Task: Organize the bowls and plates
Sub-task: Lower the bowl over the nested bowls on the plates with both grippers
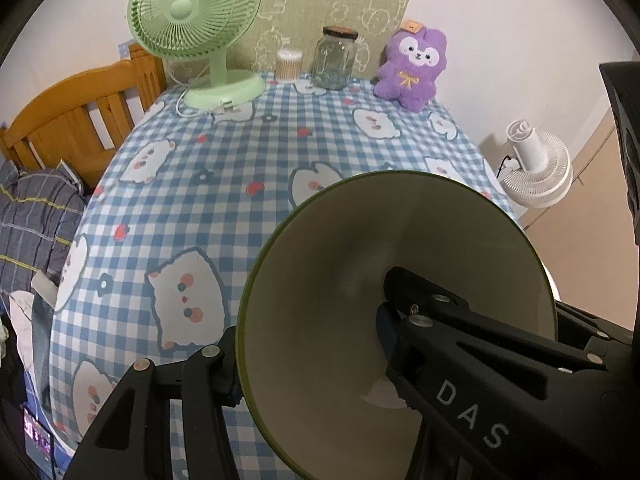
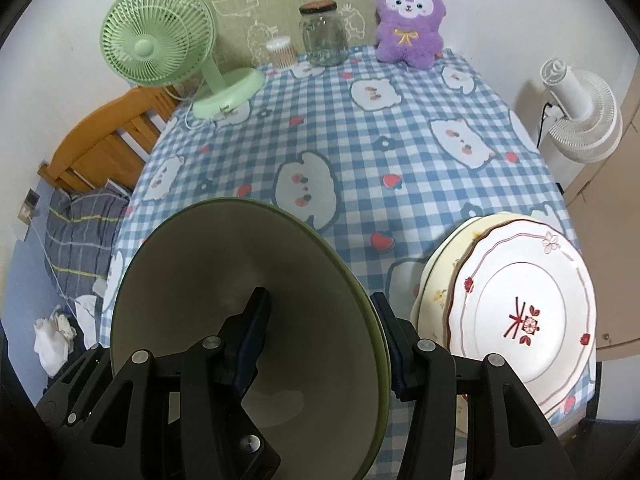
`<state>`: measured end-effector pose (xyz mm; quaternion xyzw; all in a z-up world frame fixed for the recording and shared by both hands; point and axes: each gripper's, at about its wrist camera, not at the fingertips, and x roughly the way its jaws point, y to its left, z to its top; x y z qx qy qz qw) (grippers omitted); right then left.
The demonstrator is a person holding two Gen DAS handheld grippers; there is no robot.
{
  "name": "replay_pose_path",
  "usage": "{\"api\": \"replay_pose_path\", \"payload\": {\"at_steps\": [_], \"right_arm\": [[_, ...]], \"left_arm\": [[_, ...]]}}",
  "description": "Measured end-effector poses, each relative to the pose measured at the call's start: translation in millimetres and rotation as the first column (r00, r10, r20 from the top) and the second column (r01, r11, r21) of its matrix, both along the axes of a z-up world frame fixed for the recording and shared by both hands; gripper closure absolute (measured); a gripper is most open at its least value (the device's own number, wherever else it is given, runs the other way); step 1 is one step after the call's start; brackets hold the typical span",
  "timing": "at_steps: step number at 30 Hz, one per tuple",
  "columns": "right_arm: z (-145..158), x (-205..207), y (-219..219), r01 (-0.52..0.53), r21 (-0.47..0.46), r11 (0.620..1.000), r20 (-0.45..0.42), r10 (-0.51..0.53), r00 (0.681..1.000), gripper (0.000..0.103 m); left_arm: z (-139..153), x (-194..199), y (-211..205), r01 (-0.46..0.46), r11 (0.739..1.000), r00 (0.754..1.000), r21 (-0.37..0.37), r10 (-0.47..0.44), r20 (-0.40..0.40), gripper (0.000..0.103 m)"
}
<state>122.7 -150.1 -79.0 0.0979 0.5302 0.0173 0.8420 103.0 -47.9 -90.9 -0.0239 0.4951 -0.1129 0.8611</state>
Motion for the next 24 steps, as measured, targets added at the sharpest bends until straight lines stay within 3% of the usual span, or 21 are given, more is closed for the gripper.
{"api": "replay_pose_path", "payload": {"at_steps": [10,24], "right_arm": [[20.3,-9.9,-3.2,0.002,0.01,1.0,0.033,-0.003,0.999,0.049],[36.6,-10.1,-41.6,-0.059,0.006,0.998,0.058,0.059,0.997,0.049]], "left_arm": [[22.2,-9.8,-1.2,0.009,1.0,0.999,0.005,-0.009,0.035,0.047],[37.0,-18.2,-34.8,-0.052,0.999,0.996,0.002,0.052,0.068,0.047]]}}
